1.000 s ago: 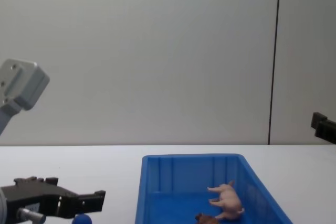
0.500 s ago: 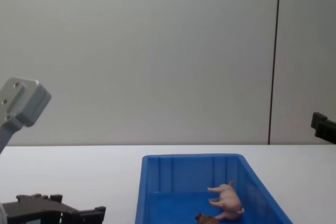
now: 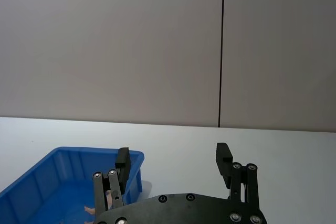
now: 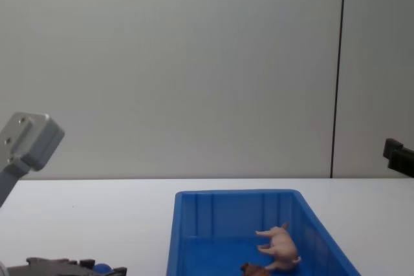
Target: Pick up the two dolls from the table and place them into the box.
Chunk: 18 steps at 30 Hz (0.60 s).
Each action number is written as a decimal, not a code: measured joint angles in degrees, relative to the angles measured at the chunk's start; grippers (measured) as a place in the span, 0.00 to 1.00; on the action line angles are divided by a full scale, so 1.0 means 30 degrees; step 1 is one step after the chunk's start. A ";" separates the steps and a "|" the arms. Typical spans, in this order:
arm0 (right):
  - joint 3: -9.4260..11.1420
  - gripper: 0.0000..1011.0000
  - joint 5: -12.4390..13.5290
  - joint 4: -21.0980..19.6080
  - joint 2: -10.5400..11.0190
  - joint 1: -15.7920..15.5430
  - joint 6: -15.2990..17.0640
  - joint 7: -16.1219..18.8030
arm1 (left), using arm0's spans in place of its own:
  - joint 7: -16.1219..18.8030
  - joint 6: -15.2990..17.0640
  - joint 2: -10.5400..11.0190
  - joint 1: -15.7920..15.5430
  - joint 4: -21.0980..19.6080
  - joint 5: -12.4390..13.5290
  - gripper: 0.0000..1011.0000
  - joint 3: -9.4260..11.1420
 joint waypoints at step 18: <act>-0.0001 0.99 0.0000 0.0000 0.0000 -0.0001 0.0000 -0.0001 | -0.0180 -0.1351 -0.0110 0.0124 -0.0163 -0.0220 0.26 -0.0093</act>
